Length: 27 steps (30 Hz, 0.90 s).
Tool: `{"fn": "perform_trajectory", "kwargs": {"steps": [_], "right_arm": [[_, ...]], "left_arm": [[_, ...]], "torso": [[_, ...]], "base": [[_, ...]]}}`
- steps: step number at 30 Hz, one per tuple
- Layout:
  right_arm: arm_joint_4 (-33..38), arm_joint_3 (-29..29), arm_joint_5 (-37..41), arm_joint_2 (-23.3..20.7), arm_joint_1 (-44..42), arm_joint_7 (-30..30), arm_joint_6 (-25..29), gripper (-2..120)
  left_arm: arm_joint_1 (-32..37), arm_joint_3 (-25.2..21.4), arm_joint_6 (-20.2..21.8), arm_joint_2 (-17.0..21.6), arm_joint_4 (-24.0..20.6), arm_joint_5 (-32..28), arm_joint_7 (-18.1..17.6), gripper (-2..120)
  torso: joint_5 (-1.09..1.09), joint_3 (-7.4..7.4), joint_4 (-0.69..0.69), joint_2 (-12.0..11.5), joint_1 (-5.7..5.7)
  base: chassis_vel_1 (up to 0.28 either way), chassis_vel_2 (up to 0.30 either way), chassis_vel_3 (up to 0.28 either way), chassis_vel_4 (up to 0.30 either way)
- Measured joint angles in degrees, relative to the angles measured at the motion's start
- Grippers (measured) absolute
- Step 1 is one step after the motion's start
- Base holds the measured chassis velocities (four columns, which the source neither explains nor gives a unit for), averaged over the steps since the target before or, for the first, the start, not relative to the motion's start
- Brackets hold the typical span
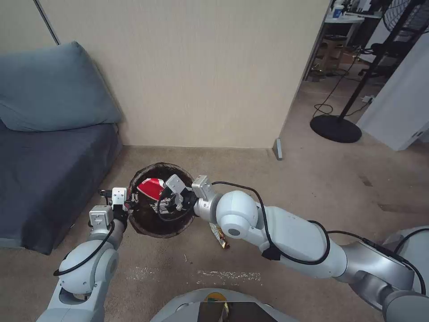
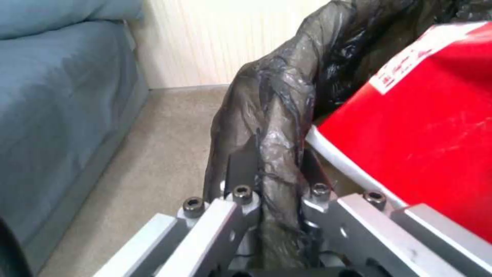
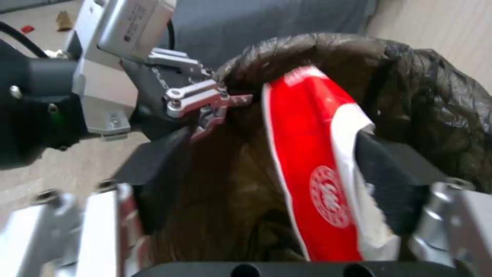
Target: Pick up the trash bin, then pick up the garbage from the floor and place it into the trash bin.
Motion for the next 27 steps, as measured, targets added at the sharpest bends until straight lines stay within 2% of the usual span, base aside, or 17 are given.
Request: {"fn": "perform_trajectory", "kwargs": {"steps": [1, 5, 8, 21, 27], "right_arm": [[0.0, 0.0, 0.0, 0.0, 0.0, 0.0, 0.0, 75], [0.6, 0.5, 0.4, -0.2, 0.5, 0.3, 0.0, 95], [1.0, 1.0, 0.7, -0.2, 0.6, 0.5, 0.0, 99], [3.3, 3.0, 2.7, -1.6, 1.4, 1.4, -0.4, 100], [5.4, 5.6, 4.1, -3.1, 2.5, 1.3, -0.7, 100]], "left_arm": [[0.0, 0.0, 0.0, 0.0, 0.0, 0.0, 0.0, 3], [-0.1, 0.0, 0.0, -0.1, 0.0, 0.0, 0.0, 3], [-0.2, 0.0, 0.0, -0.1, 0.0, 0.0, 0.0, 3], [-0.4, 0.1, 0.0, -0.3, 0.2, 0.0, 0.0, 3], [-0.4, 0.0, 0.0, -0.3, 0.2, 0.0, 0.0, 3]], "torso": [[0.0, 0.0, 0.0, 0.0, 0.0], [0.01, 0.0, 0.0, 0.0, 0.0], [0.01, 0.0, 0.0, 0.0, 0.0], [0.01, 0.0, 0.0, 0.0, 0.0], [0.01, 0.0, 0.0, 0.0, 0.0]], "base": [[0.0, 0.0, 0.0, 0.0], [0.0, 0.0, 0.0, 0.0], [0.0, 0.0, 0.0, 0.0], [0.0, 0.0, 0.0, 0.0], [0.0, 0.0, 0.0, 0.0]]}}
